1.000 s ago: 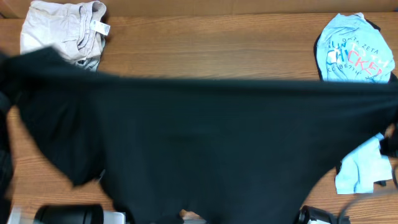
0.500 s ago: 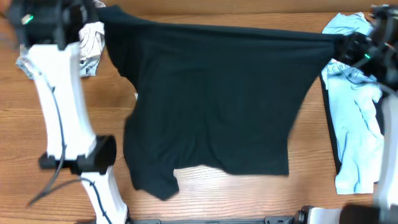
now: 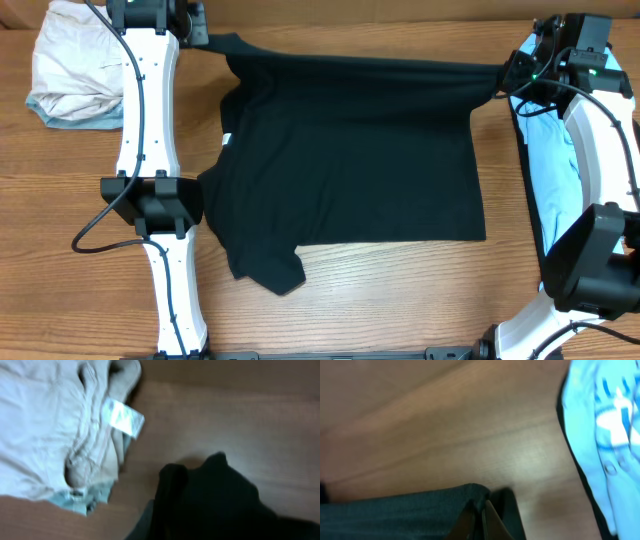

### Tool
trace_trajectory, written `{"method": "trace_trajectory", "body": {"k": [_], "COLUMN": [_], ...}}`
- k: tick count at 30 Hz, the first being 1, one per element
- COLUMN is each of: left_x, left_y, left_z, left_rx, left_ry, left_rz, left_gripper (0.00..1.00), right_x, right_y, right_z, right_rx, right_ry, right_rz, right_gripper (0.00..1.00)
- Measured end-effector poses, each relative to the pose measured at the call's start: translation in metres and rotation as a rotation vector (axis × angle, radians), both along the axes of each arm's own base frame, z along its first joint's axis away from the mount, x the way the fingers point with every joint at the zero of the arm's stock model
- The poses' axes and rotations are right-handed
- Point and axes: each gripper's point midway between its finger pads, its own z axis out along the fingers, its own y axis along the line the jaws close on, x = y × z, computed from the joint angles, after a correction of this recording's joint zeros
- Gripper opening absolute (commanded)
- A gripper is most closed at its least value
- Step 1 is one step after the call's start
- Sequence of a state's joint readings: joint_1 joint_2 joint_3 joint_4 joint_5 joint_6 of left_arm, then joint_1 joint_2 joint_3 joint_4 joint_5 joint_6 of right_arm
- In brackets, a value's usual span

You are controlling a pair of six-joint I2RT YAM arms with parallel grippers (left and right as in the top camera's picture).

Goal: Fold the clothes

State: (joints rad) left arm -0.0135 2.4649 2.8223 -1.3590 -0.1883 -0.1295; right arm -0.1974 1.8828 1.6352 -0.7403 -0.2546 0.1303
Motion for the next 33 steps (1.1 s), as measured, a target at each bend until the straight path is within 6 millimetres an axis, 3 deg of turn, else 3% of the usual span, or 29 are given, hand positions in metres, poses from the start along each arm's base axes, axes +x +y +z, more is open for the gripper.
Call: {"method": "trace_trajectory", "body": {"k": [7,13,20,29,32,33], "left_x": [-0.034,-0.064,-0.078,-0.103,-0.112,-0.116], "left_y": [-0.009,-0.011,-0.011,-0.006,-0.006,-0.006], "left_z": [-0.020,-0.033,-0.054,-0.114,-0.130,-0.135], "left_rx": [-0.050,-0.063,-0.071,-0.075,-0.076,-0.076], "left_ry": [0.162,0.299,0.396,0.598,0.653,0.673], "left_rz": [-0.025,-0.027,-0.024,-0.007,-0.003,-0.003], "left_gripper": [0.04,0.04,0.04,0.04,0.05,0.10], "right_x": [-0.018,-0.046,-0.068,-0.074,-0.079,-0.082], "right_y": [-0.007,-0.004,0.001,0.002,0.002,0.003], "right_z": [-0.019,-0.065,-0.104,-0.111,-0.113,-0.114], "right_rx": [-0.032,-0.024,-0.012,-0.009,-0.006,-0.003], "right_ry": [0.095,0.216,0.283,0.300,0.322,0.335], "right_rz": [-0.033,-0.039,-0.036,-0.036,-0.035,-0.035], "right_gripper": [0.04,0.04,0.07,0.09,0.14,0.17]}}
